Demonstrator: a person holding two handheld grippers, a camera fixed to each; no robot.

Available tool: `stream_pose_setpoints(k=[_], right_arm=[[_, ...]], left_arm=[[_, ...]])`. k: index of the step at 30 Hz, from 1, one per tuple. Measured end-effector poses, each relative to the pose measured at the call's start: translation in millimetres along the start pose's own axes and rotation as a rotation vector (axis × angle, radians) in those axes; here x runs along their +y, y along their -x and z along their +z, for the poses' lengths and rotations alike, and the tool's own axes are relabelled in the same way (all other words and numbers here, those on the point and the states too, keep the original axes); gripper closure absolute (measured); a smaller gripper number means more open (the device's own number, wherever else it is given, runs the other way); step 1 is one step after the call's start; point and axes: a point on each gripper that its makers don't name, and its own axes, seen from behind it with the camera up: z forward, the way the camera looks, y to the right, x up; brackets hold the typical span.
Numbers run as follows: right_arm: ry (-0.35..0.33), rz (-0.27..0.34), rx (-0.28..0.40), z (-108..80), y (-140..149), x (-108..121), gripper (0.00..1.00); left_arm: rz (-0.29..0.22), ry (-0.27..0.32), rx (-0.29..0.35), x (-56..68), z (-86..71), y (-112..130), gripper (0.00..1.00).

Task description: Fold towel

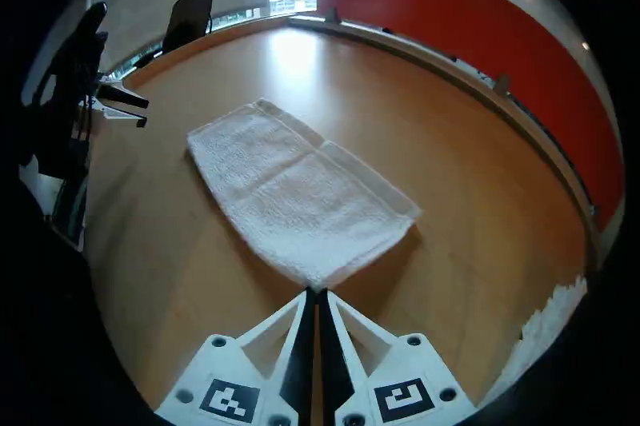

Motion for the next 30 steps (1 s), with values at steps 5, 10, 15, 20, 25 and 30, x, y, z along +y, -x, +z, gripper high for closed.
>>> stream_pose_setpoints(k=[5,10,15,20,25,30], right_arm=[[0.017,0.001,0.025,-9.1,-12.4,3.2,0.97],[0.042,-0.023,0.033,-21.0,-19.9,9.1,0.97],[0.061,-0.027,0.039,-32.8,-23.2,13.9,0.97],[0.088,-0.014,0.045,-44.4,-20.9,20.9,0.97],[0.111,-0.017,0.045,-55.7,-18.8,28.3,0.97],[0.123,-0.021,0.052,-63.8,-21.5,33.4,0.97]], left_arm=[[0.003,-0.004,0.003,-1.5,-1.9,-0.5,0.04],[0.006,-0.006,0.006,-2.4,-4.2,-0.3,0.04],[0.002,-0.008,0.008,-3.3,-6.0,-0.1,0.04],[0.003,-0.008,0.011,-3.3,-7.6,-0.9,0.04],[0.009,-0.008,0.013,-2.8,-9.5,-1.9,0.04],[0.008,-0.006,0.012,-2.2,-10.6,-2.1,0.04]])
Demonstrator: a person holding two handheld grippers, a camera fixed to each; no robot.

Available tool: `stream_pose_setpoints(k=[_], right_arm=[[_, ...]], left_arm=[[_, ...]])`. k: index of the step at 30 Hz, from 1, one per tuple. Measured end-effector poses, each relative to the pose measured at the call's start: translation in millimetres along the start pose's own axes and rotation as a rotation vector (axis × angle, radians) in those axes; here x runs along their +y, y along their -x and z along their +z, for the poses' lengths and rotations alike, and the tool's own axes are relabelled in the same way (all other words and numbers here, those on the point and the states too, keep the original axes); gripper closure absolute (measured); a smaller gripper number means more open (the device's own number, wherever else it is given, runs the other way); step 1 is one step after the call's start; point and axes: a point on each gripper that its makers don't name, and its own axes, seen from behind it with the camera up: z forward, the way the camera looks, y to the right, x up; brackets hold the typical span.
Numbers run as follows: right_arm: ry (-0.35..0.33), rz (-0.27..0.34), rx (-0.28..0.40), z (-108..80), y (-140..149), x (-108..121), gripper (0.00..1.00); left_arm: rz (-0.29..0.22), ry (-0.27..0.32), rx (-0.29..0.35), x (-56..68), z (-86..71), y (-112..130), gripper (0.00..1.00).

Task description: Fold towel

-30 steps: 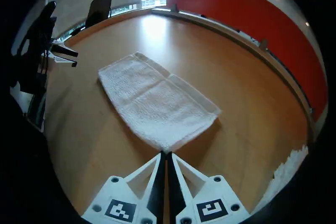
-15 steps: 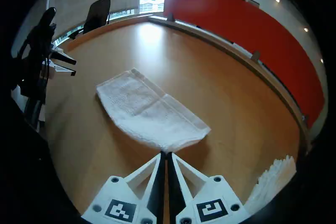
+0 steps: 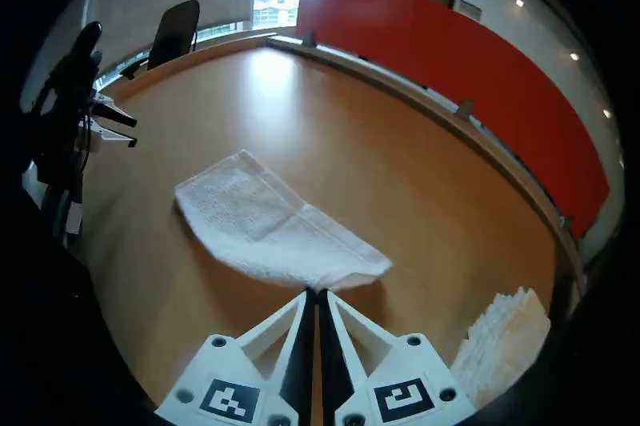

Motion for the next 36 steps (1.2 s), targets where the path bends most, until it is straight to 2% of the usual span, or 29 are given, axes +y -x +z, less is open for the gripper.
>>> stream_pose_setpoints(k=[7,14,26,36], right_arm=[[-0.007,-0.014,0.022,1.1,-14.4,-1.0,0.97],[-0.035,-0.064,0.049,5.4,-39.4,-9.9,0.97],[-0.128,-0.155,0.093,17.4,-86.7,-41.7,0.97],[-0.189,-0.187,0.102,28.6,-104.3,-66.1,0.97]], left_arm=[[-0.002,0.001,-0.001,1.5,-0.5,-0.2,0.04],[-0.007,-0.002,0.003,2.7,-1.9,-0.6,0.04],[-0.016,-0.026,0.014,0.7,-6.3,1.7,0.04],[-0.038,-0.034,0.032,-2.5,-8.3,4.0,0.04]])
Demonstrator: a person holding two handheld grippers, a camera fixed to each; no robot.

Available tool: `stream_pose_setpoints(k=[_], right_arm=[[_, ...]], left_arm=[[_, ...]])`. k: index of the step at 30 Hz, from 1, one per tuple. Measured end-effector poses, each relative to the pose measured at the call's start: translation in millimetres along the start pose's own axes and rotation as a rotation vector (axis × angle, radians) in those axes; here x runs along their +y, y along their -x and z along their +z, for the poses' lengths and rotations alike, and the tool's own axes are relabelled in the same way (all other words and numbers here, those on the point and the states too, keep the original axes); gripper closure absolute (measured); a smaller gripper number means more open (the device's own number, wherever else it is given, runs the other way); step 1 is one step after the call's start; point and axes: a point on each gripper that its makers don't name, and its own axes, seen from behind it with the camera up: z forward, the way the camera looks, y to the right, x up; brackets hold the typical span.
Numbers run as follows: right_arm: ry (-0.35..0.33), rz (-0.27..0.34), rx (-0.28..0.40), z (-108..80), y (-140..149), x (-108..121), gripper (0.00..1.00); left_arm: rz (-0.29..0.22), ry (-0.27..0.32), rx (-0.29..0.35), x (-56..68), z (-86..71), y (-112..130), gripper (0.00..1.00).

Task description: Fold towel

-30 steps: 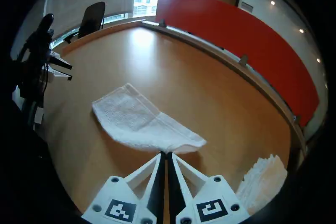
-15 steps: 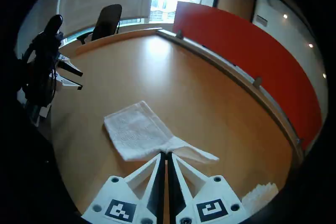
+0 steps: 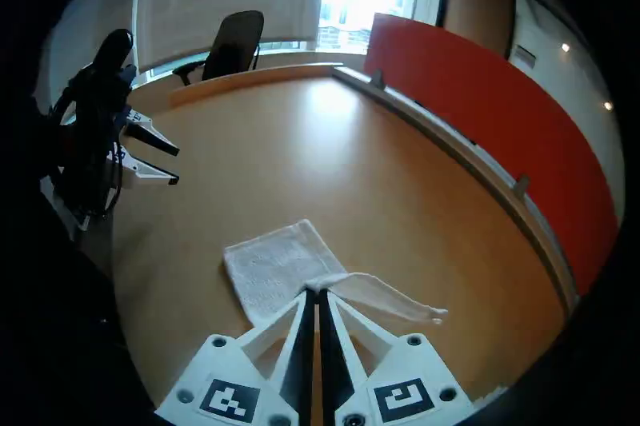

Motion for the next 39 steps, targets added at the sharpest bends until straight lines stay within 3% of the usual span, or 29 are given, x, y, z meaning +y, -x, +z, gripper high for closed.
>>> stream_pose_setpoints(k=[14,26,32,39], right_arm=[[-0.093,-0.082,-0.039,25.9,-8.8,-25.1,0.97],[-0.236,-0.159,-0.093,71.6,-7.1,-72.9,0.97],[-0.293,-0.147,-0.138,100.9,10.5,-93.9,0.97],[-0.293,-0.124,-0.152,108.5,17.4,-96.7,0.96]], left_arm=[[-0.007,0.011,0.049,-3.2,-5.1,3.2,0.04],[-0.043,-0.014,0.049,-14.1,-18.2,18.9,0.04],[-0.052,-0.025,0.046,-15.1,-23.2,28.9,0.04],[-0.065,-0.024,0.042,-14.1,-25.5,35.5,0.04]])
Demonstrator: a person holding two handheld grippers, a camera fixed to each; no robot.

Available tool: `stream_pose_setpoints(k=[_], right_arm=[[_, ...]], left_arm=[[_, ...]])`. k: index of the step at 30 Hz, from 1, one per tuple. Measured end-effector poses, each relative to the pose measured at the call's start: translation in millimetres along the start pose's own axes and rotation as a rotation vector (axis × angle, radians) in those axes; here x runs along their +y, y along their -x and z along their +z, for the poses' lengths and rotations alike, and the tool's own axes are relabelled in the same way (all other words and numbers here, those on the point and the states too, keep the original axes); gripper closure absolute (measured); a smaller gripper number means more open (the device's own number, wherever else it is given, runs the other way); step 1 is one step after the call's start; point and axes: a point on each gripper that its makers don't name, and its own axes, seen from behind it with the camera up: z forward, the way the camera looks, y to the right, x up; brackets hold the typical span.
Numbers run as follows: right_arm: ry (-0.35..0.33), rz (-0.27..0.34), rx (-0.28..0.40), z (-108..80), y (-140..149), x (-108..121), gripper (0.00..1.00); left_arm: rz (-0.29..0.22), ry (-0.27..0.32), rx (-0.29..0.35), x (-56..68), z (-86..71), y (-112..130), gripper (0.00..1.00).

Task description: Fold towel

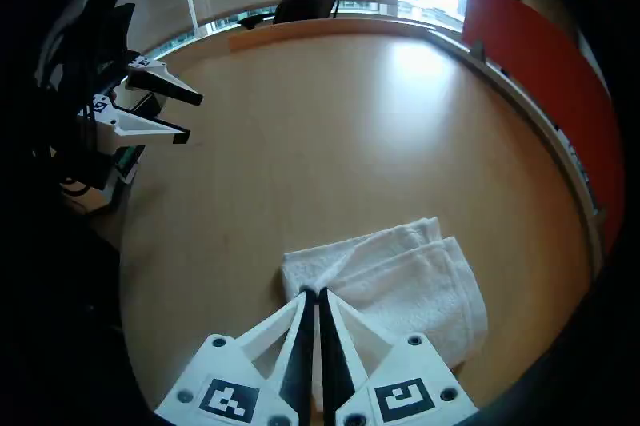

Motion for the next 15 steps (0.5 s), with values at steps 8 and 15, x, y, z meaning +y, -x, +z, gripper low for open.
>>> stream_pose_setpoints(k=[8,15], right_arm=[[0.007,0.005,-0.001,-1.0,0.1,-0.2,0.87],[0.036,0.026,0.012,-5.2,0.8,4.8,0.41]], left_arm=[[0.003,0.0,-0.004,-2.9,-0.8,1.3,0.04],[0.004,0.0,-0.006,-4.0,-2.2,2.1,0.03]])
